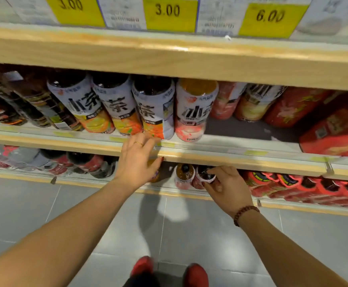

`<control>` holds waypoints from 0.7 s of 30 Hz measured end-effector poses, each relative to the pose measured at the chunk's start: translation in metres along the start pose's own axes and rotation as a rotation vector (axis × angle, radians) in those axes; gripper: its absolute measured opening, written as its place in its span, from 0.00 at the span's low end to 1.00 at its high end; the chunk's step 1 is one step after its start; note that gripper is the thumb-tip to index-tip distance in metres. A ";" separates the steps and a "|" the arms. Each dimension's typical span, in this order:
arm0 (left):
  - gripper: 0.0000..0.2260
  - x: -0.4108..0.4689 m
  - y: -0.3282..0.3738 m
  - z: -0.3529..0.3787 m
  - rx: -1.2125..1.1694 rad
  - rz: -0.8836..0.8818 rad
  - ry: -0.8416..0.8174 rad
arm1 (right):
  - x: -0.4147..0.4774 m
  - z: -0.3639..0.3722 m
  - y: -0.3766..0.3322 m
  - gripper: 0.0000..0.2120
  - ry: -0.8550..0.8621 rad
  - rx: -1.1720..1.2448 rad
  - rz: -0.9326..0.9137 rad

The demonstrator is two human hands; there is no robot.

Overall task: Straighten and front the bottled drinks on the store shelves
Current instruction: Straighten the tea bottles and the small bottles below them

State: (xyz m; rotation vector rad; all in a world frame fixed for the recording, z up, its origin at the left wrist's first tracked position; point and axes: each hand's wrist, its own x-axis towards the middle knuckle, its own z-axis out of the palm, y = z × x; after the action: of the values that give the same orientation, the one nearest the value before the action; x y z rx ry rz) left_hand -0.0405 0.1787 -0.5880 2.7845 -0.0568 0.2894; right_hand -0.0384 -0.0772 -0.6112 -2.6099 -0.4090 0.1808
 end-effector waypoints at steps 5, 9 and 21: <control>0.15 0.002 -0.010 0.036 0.011 0.002 0.237 | 0.002 0.052 0.033 0.18 -0.020 0.012 0.007; 0.17 0.009 -0.013 0.049 -0.044 0.014 0.417 | 0.013 0.092 0.049 0.19 0.007 0.021 -0.011; 0.25 0.028 -0.028 0.065 -0.076 0.143 0.566 | 0.068 0.187 0.074 0.31 0.157 0.180 -0.129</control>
State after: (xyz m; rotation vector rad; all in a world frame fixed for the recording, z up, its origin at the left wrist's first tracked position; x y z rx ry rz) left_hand 0.0015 0.1831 -0.6517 2.5231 -0.1253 1.0698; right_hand 0.0073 -0.0335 -0.8140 -2.3918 -0.4801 -0.0298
